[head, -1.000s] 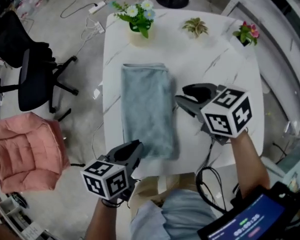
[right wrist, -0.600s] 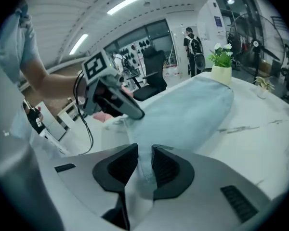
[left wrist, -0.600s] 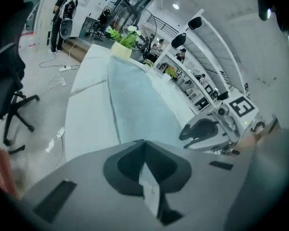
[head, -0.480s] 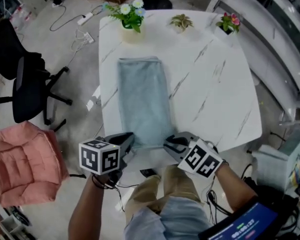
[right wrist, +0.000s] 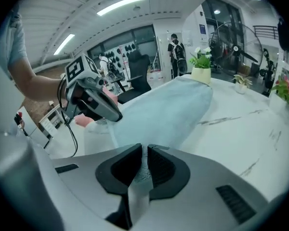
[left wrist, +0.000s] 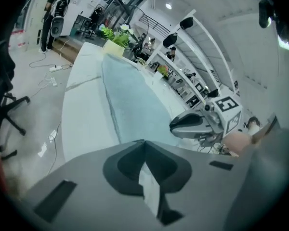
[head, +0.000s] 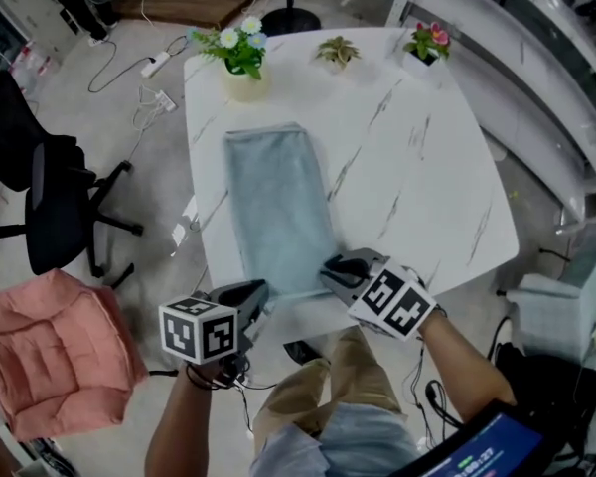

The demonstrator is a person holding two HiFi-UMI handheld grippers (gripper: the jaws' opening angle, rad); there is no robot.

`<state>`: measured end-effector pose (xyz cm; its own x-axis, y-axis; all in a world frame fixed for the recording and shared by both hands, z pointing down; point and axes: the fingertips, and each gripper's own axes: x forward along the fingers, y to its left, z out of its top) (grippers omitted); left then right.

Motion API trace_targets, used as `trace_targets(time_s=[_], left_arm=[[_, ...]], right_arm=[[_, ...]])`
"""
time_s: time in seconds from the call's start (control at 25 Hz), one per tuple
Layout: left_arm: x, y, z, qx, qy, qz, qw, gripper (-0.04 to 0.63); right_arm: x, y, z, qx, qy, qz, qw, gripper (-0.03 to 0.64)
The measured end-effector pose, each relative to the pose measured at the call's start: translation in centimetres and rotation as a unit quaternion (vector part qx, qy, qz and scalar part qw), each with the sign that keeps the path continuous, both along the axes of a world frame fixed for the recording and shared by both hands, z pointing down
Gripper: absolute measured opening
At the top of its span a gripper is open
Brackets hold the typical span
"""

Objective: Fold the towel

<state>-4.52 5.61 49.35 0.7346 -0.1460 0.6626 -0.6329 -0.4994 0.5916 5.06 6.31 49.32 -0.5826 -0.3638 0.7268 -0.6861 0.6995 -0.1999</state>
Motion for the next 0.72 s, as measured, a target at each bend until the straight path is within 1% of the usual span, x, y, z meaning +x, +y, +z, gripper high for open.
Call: trace_targets(time_s=[0.12,0.32,0.44,0.52,0.6,0.64,0.72], left_arm=[[-0.2,-0.2,0.2,-0.003,0.002,-0.005,1.0000,0.008],[-0.1,-0.2,0.5,0.002,-0.004,0.002,1.0000,0.008],[-0.5,-0.4,-0.2,0.007,-0.008,0.002,0.9999,0.009],[-0.8,-1.0,-2.1,0.029,-0.007,-0.002,0.9996,0.009],[0.2,-1.5,-4.4,0.050,0.007,0.009,0.9987,0.009],[1.4,-1.5,-5.3,0.056,0.015,0.023,0.9981,0.011],[4.6,-1.0,-6.4,0.060,0.025,0.063,0.9959,0.011]], right_arm=[[0.5,0.7,0.3,-0.001,-0.006,0.012,1.000,0.050],[1.7,1.5,0.6,-0.006,-0.010,0.032,0.999,0.043],[2.3,2.0,0.0,-0.009,-0.011,0.030,0.999,0.046],[2.5,1.0,-2.5,0.009,-0.022,0.033,0.999,0.051],[3.2,-2.1,-5.8,0.044,-0.030,0.051,0.997,0.054],[3.7,-4.2,-7.2,0.066,-0.021,0.060,0.996,0.055],[4.9,-8.7,-9.1,0.112,0.021,0.066,0.991,0.060]])
